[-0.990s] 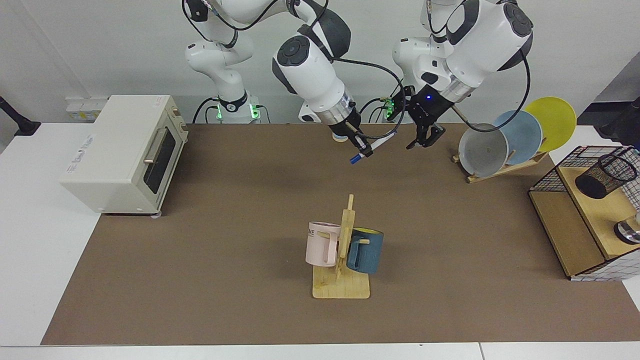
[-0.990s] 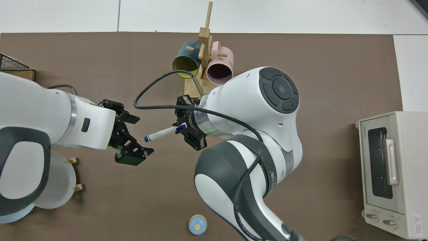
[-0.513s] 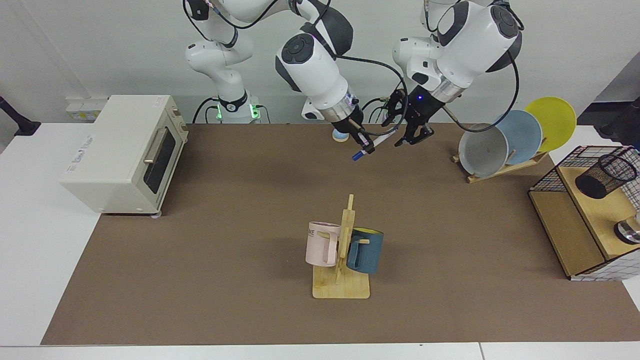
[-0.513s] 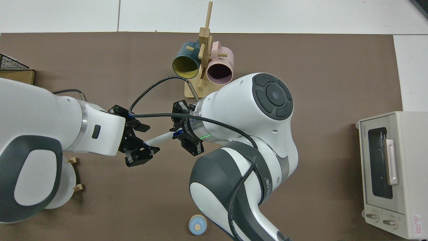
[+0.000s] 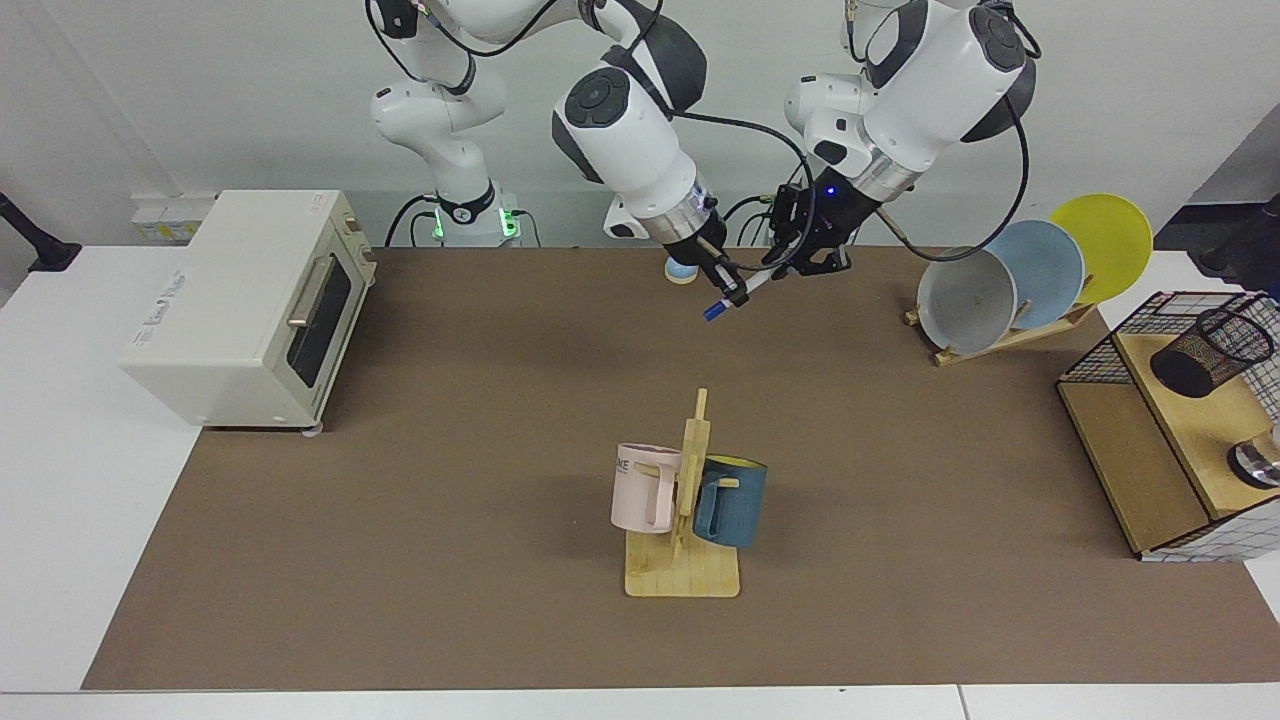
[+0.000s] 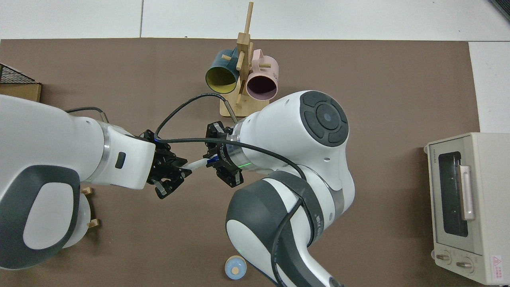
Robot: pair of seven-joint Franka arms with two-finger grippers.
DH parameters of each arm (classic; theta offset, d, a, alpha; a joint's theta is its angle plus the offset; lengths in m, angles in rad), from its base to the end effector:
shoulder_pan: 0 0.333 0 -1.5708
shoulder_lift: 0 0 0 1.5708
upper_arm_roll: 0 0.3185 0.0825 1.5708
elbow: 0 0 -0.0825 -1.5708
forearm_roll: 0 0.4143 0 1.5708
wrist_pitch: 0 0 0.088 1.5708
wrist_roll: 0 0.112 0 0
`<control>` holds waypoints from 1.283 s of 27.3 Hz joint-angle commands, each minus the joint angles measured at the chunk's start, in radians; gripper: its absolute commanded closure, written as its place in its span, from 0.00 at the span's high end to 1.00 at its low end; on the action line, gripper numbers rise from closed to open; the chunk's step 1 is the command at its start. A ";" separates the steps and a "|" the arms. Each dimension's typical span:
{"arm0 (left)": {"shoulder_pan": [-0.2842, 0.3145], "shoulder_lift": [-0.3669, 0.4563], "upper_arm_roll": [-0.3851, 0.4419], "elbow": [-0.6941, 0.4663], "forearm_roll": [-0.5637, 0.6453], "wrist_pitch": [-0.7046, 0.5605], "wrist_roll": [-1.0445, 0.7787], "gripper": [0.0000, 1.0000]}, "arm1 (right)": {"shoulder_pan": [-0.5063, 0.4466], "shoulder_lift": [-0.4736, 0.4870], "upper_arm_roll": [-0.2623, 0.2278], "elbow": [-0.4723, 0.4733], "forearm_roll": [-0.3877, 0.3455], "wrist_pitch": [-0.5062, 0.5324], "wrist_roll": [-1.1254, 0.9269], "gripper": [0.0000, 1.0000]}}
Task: Put markers into pen holder
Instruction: 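Grasp the marker with the left gripper while the right gripper opens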
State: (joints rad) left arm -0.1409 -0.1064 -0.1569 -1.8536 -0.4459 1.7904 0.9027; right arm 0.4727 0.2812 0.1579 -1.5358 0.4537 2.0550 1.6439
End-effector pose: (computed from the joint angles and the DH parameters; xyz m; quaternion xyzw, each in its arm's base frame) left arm 0.5279 -0.2062 0.5661 0.8308 -0.5155 0.0821 0.1930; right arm 0.5595 0.4249 0.5160 -0.7999 0.5416 0.1607 0.2025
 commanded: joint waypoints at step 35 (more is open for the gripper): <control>0.004 -0.030 0.023 -0.042 0.187 -0.002 -0.027 0.00 | -0.241 -0.092 -0.008 -0.026 -0.130 -0.314 -0.623 1.00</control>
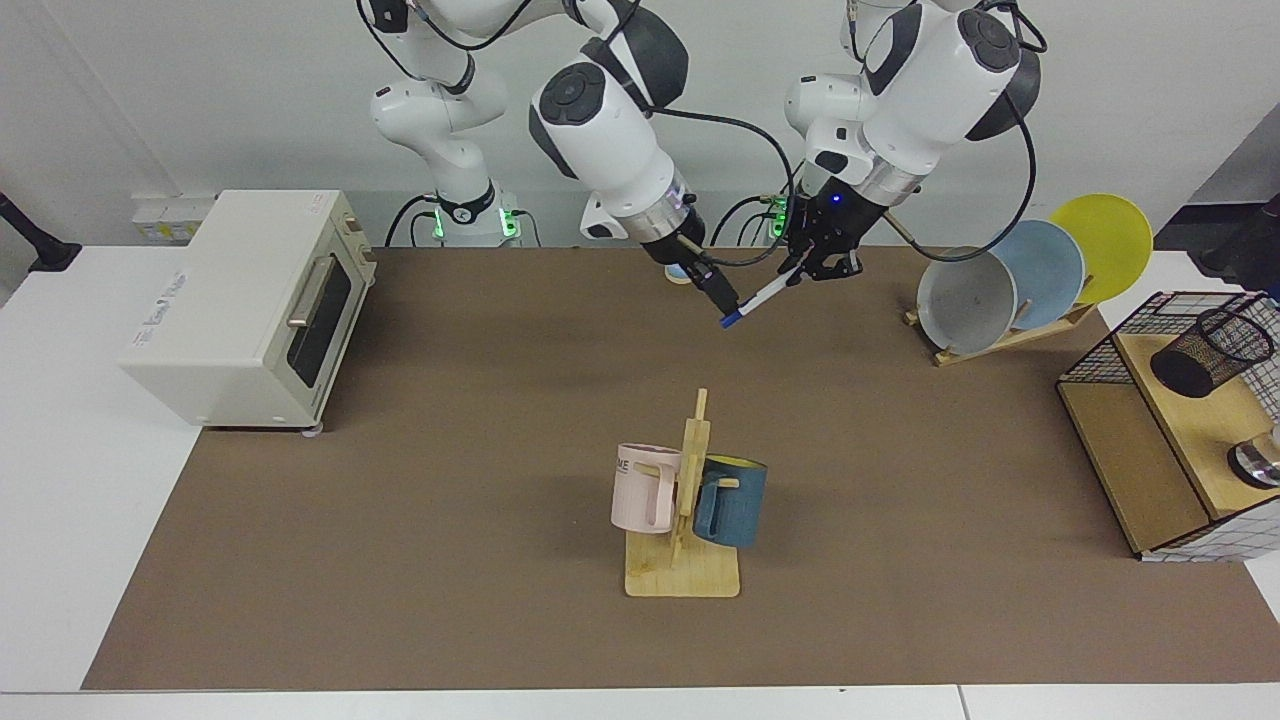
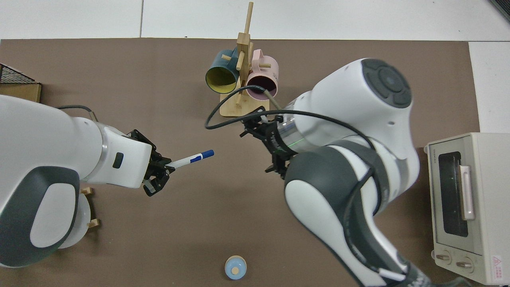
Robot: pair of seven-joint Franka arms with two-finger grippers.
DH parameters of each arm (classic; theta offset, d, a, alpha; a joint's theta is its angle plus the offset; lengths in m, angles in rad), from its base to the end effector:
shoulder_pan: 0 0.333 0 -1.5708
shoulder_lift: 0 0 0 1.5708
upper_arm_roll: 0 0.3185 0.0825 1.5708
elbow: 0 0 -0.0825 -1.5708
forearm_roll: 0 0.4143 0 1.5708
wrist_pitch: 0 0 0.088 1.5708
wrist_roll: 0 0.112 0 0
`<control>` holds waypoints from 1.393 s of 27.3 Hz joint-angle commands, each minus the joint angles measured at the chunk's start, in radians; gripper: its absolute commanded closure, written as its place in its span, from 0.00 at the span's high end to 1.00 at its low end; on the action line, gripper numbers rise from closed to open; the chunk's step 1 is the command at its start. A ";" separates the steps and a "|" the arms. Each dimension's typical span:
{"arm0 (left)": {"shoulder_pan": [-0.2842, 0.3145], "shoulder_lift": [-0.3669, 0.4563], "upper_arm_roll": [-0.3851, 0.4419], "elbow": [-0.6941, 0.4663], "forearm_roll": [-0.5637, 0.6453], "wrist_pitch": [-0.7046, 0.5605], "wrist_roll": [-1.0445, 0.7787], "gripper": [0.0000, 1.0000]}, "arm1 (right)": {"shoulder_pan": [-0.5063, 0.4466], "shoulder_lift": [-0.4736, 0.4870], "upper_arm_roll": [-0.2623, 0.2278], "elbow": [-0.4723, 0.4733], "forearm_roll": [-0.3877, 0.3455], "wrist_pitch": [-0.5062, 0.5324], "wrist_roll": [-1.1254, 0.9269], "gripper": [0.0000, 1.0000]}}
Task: Put markers into pen holder
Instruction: 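Carry the marker toward the holder while the right gripper withdraws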
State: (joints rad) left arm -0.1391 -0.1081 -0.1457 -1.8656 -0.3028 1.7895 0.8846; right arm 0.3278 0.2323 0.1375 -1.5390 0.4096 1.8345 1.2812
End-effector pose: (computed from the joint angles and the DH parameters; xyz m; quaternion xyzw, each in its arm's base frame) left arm 0.5316 -0.1868 0.5565 0.8421 -0.5206 0.0562 0.1291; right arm 0.5892 0.3243 0.5254 -0.8758 0.4317 0.1432 0.1613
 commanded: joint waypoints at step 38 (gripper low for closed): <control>0.240 -0.002 0.018 0.017 0.764 0.051 0.319 0.00 | -0.414 -0.197 0.008 -0.013 -0.443 -0.328 -1.300 1.00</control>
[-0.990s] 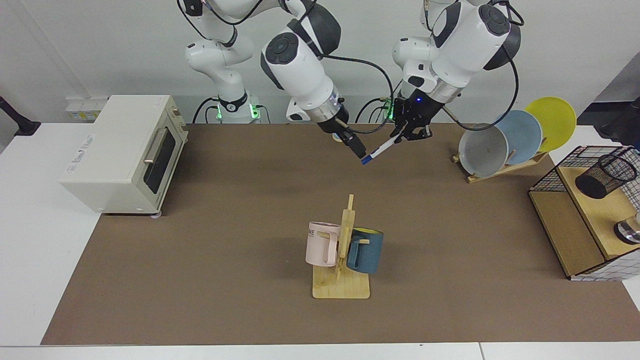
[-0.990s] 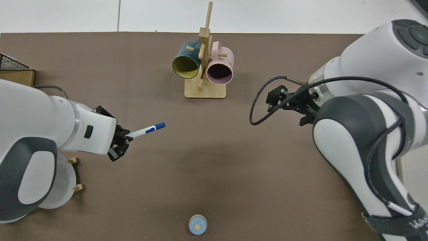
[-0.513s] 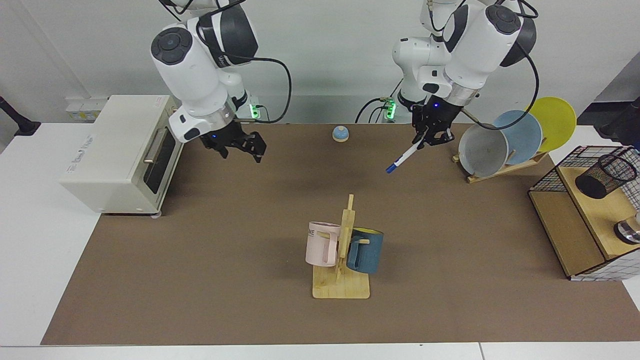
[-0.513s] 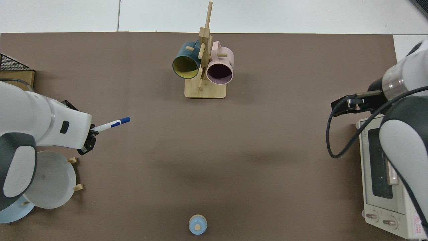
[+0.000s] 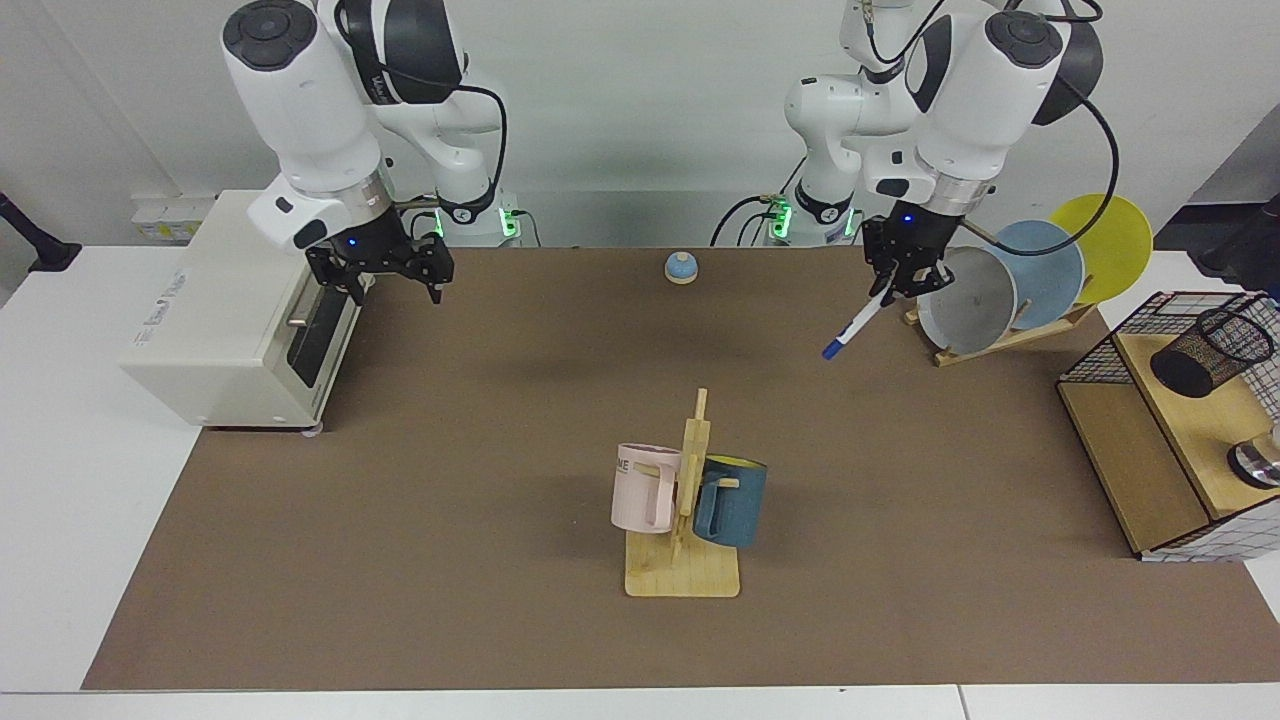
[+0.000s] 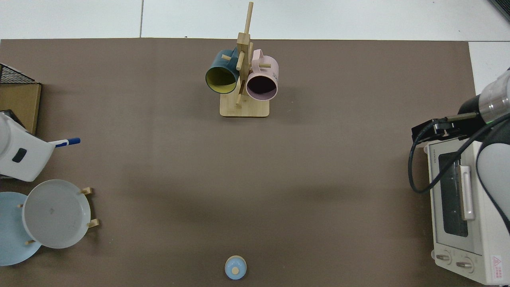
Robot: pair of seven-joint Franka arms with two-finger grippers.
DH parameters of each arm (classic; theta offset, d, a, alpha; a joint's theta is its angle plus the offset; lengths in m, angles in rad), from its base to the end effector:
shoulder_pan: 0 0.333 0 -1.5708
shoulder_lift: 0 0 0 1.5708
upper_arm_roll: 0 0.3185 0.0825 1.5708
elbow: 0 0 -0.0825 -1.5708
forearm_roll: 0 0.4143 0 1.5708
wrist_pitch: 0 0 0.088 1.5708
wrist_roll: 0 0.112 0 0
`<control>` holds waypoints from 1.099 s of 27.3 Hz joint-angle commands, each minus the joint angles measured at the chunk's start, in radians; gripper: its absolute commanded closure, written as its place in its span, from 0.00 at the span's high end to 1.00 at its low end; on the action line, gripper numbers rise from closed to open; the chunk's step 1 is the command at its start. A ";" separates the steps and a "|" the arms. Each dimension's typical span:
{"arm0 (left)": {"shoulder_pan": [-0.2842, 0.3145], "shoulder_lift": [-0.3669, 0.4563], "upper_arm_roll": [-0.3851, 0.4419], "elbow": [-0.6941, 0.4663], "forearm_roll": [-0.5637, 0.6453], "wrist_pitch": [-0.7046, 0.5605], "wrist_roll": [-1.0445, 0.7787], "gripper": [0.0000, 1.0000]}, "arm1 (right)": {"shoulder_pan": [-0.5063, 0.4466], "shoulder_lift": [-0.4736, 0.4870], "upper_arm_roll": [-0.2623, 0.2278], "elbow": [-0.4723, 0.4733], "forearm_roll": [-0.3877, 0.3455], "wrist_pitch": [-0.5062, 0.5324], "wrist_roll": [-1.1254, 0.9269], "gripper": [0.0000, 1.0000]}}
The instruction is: Put markers into pen holder
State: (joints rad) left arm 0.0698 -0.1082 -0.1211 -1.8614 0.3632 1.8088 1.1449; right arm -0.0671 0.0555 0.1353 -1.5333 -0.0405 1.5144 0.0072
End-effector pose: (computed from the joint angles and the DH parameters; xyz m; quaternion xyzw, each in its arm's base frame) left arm 0.5660 -0.0003 0.5632 -0.7904 0.5840 0.0724 0.1702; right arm 0.5941 0.0337 0.6036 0.9987 0.0301 -0.0363 0.0179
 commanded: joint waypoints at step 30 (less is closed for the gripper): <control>0.393 0.137 -0.006 0.197 0.204 0.369 0.927 0.00 | -0.017 -0.020 0.010 -0.019 0.007 -0.007 -0.026 1.00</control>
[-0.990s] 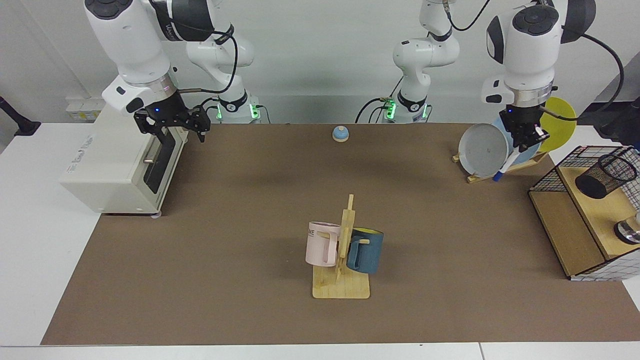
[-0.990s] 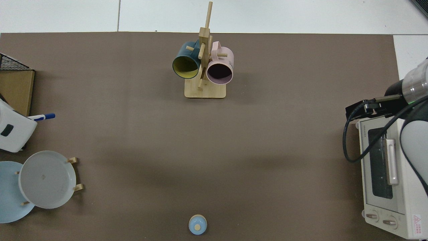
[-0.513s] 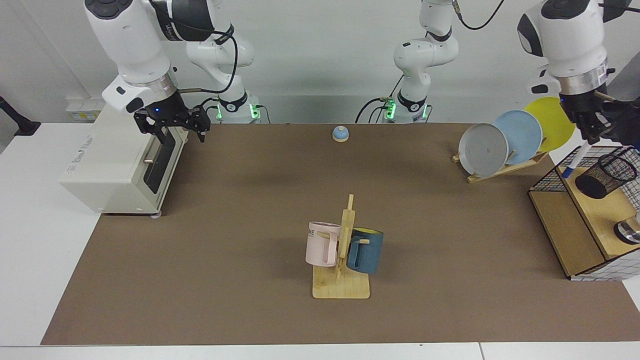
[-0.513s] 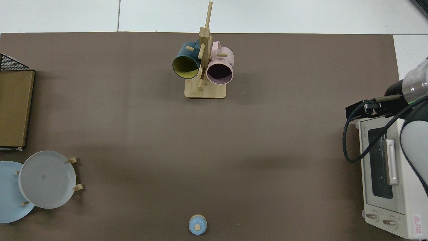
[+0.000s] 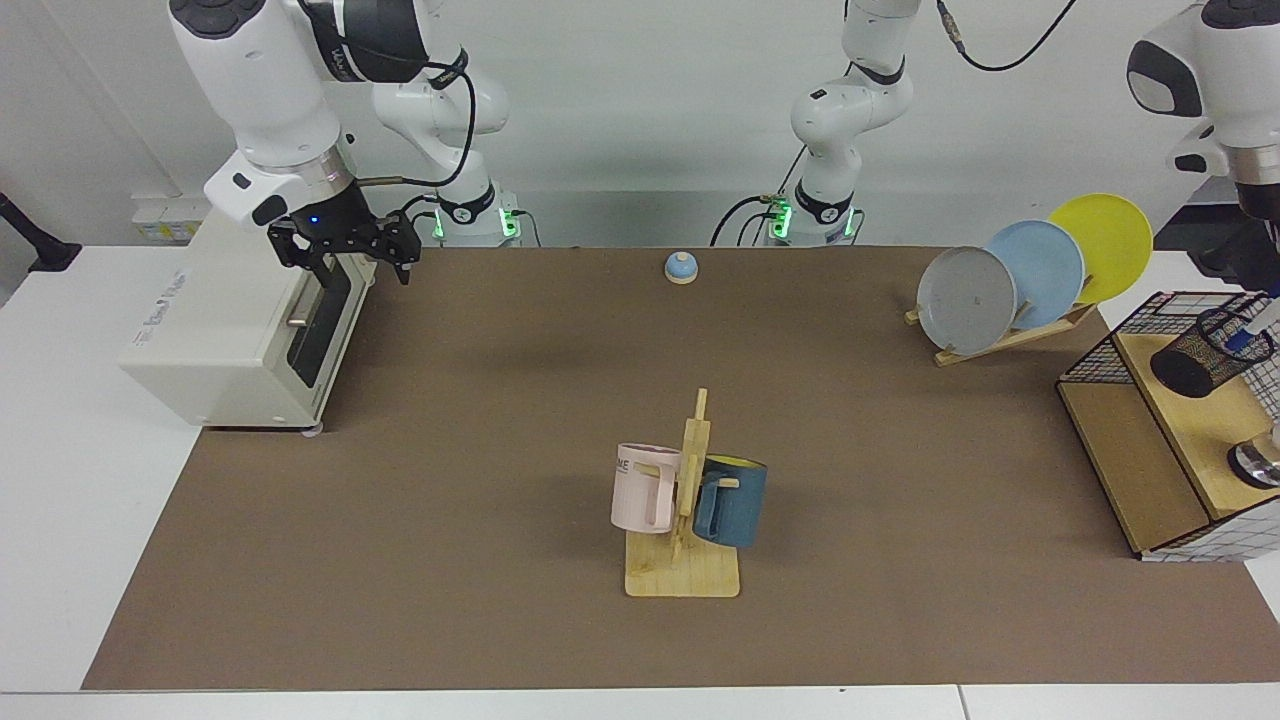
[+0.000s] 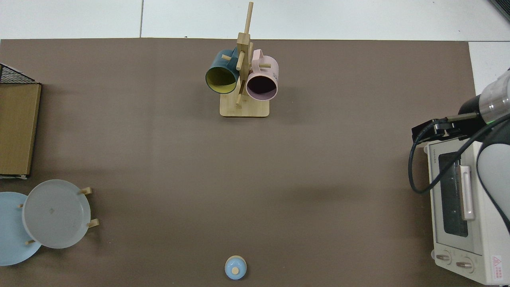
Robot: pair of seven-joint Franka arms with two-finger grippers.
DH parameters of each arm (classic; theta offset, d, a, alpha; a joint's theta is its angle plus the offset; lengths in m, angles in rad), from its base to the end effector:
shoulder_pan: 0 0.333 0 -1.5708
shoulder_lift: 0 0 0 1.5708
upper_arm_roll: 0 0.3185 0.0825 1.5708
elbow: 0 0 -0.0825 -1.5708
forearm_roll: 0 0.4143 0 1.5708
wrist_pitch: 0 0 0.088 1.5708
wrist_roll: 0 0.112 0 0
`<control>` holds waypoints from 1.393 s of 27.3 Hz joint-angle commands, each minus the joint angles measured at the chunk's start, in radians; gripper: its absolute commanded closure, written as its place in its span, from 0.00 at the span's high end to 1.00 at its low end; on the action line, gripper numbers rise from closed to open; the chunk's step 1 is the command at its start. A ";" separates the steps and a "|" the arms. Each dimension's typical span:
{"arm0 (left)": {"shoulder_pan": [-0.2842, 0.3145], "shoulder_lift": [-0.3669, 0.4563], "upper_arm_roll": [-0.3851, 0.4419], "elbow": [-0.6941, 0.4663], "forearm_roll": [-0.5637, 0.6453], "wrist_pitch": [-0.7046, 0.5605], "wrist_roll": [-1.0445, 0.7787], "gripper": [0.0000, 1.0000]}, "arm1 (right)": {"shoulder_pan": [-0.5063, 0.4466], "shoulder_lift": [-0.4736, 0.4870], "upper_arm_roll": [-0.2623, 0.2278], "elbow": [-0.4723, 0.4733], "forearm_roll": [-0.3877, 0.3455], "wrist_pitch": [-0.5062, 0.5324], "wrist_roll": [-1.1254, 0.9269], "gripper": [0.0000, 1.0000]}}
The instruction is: Put markers into pen holder
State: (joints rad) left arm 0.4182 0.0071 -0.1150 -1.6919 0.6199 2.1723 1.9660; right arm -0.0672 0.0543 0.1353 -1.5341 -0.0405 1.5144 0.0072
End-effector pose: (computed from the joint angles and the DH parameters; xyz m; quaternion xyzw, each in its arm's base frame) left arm 0.6001 0.2139 0.6280 -0.5436 0.7574 0.1636 0.3227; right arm 0.5938 0.0337 0.6039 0.9987 0.0301 -0.0361 0.0180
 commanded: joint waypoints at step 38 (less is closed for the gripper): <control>0.060 0.033 -0.106 0.037 -0.287 -0.150 -0.284 1.00 | -0.017 -0.019 0.010 -0.018 0.007 -0.006 -0.026 1.00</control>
State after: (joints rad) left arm 0.4772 0.0429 -0.1711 -1.6688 0.3931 2.1133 1.9290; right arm -0.0672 0.0543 0.1353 -1.5344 -0.0405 1.5144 0.0072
